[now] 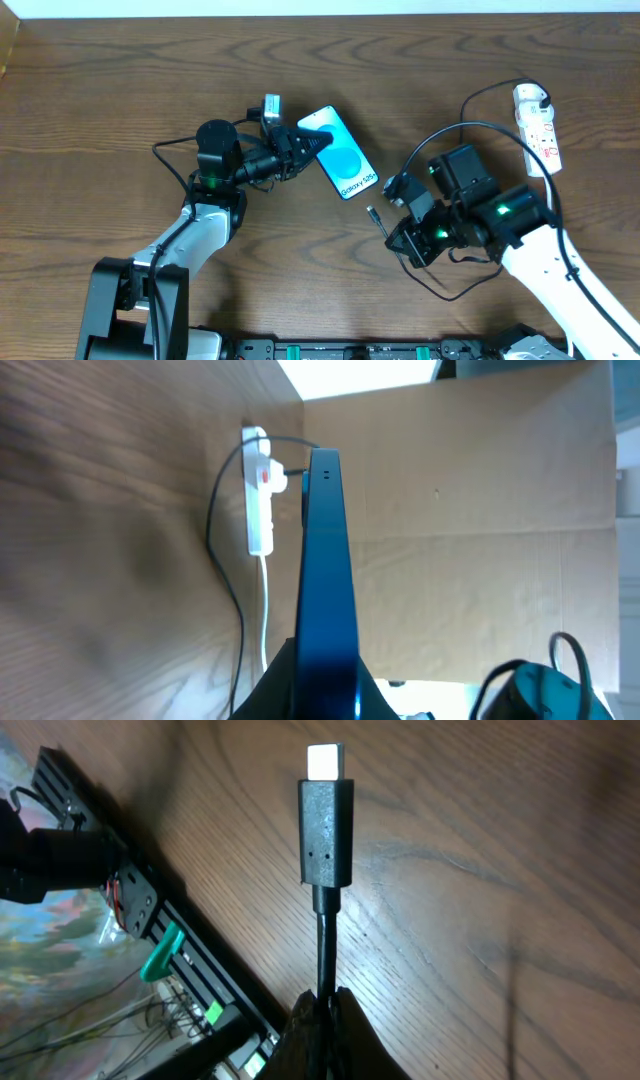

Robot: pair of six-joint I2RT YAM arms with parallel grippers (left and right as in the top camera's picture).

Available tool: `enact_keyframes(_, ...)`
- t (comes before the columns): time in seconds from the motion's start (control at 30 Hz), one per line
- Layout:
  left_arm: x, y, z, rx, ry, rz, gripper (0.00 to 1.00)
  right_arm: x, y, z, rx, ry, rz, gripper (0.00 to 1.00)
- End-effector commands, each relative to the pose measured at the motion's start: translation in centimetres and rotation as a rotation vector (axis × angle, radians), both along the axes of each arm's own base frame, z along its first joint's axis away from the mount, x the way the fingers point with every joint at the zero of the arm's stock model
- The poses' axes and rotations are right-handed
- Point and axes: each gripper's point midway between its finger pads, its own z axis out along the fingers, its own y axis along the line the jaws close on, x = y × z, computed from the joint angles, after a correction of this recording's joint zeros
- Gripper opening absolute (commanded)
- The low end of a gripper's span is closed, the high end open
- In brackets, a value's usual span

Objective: Plug charger to phone and switch on socket
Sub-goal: 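Bring the cable plug with the right gripper to the phone's bottom port, then align the USB plug with the phone port held by the left gripper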

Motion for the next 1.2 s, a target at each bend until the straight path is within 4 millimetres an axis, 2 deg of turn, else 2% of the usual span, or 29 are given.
enact_keyframes(0.0, -0.9, -0.5, 1.2, -0.015, -0.047, -0.074, 0.07, 0.3, 0.4, 0.1, 0.004, -0.008, -0.032, 0.01)
enact_keyframes(0.1, -1.0, -0.5, 1.2, -0.016, -0.047, -0.078, 0.07, 1.3, 0.1, 0.0, -0.022, -0.029, -0.086, 0.01)
enact_keyframes(0.3, -1.0, -0.5, 1.2, -0.014, -0.051, -0.078, 0.07, 1.6, 0.3, 0.1, -0.010, -0.036, -0.092, 0.01)
enact_keyframes(0.6, -1.0, -0.5, 1.2, -0.014, -0.053, -0.078, 0.07, 0.0, 2.1, 1.5, 0.118, 0.062, -0.062, 0.01)
enact_keyframes(0.9, -1.0, -0.5, 1.2, -0.014, -0.053, -0.078, 0.07, 0.0, 2.1, 1.5, 0.117, 0.070, -0.073, 0.01)
enact_keyframes(1.17, -1.2, -0.6, 1.3, -0.017, -0.052, -0.093, 0.08, 0.0, 2.1, 1.5, 0.116, 0.149, -0.172, 0.01)
